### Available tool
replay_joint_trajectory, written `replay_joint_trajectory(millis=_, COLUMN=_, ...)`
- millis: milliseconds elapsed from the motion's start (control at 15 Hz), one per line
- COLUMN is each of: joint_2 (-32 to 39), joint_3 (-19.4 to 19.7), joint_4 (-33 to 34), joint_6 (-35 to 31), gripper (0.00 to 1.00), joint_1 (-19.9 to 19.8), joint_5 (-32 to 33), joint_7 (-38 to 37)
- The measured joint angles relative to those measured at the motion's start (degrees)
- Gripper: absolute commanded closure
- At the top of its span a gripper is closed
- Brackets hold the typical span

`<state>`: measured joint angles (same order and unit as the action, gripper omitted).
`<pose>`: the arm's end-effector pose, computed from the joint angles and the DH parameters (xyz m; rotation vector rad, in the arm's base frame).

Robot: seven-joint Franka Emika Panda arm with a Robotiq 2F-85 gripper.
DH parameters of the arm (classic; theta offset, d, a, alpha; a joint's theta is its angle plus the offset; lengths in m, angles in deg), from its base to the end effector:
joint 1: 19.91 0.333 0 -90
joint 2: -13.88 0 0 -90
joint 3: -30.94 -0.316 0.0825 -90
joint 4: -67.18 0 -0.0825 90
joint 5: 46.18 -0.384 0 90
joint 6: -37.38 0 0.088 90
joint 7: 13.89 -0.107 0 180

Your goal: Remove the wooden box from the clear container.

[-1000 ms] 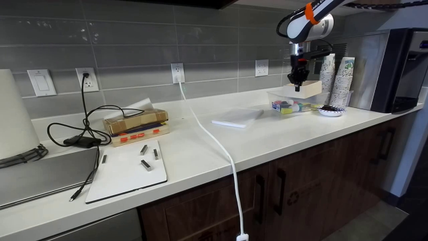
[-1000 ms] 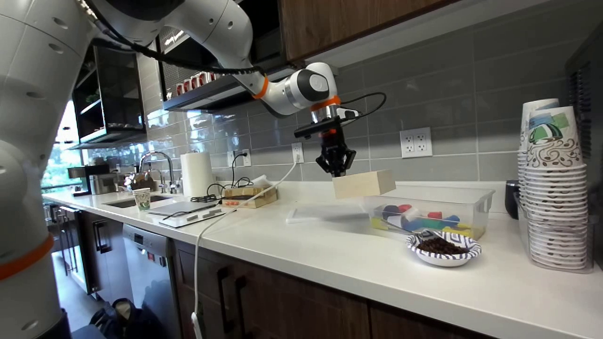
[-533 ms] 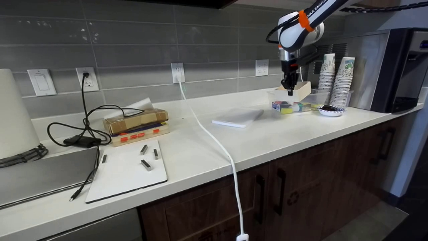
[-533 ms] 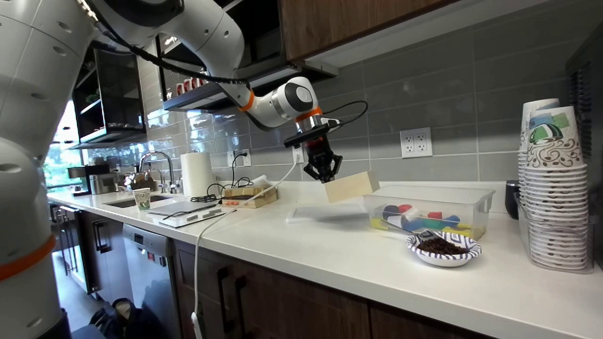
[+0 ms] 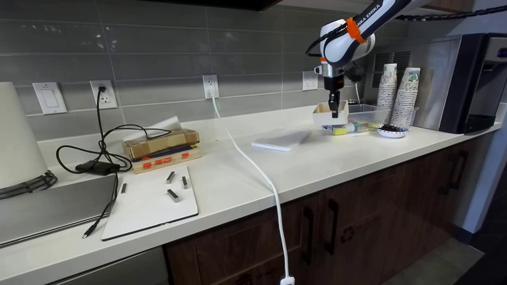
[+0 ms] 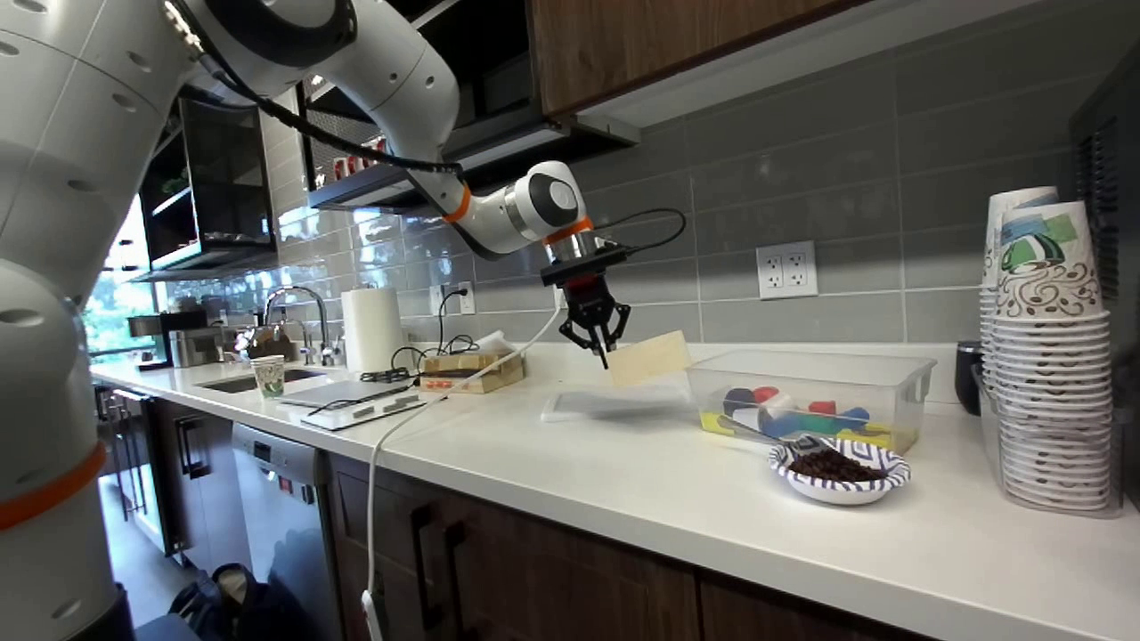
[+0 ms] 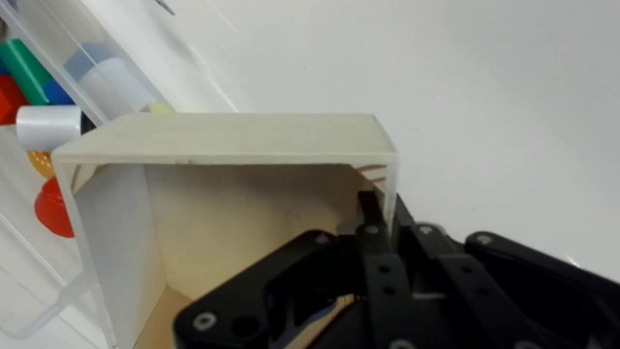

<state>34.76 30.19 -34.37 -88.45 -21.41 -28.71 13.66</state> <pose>0.6529 -0.0198 0.3623 2.7411 0.9065 -0.0046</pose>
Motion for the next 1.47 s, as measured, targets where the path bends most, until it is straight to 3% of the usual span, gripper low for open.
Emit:
replay_joint_trajectory(millis=600, joint_2=5.87, joint_3=-2.73, joint_4=6.77, joint_6=4.21, gripper=0.98, joint_1=0.11, joint_5=-0.09, joint_7=16.67)
replay_joint_trajectory(millis=933, joint_2=12.29, joint_3=-2.88, joint_4=10.84, joint_6=5.51, gripper=0.98, joint_1=0.27, joint_5=-0.09, joint_7=19.24)
replay_joint_trajectory(millis=1467, joint_2=15.15, joint_3=-2.6, joint_4=16.23, joint_6=8.96, gripper=0.98, joint_1=-1.06, joint_5=-2.22, joint_7=20.64)
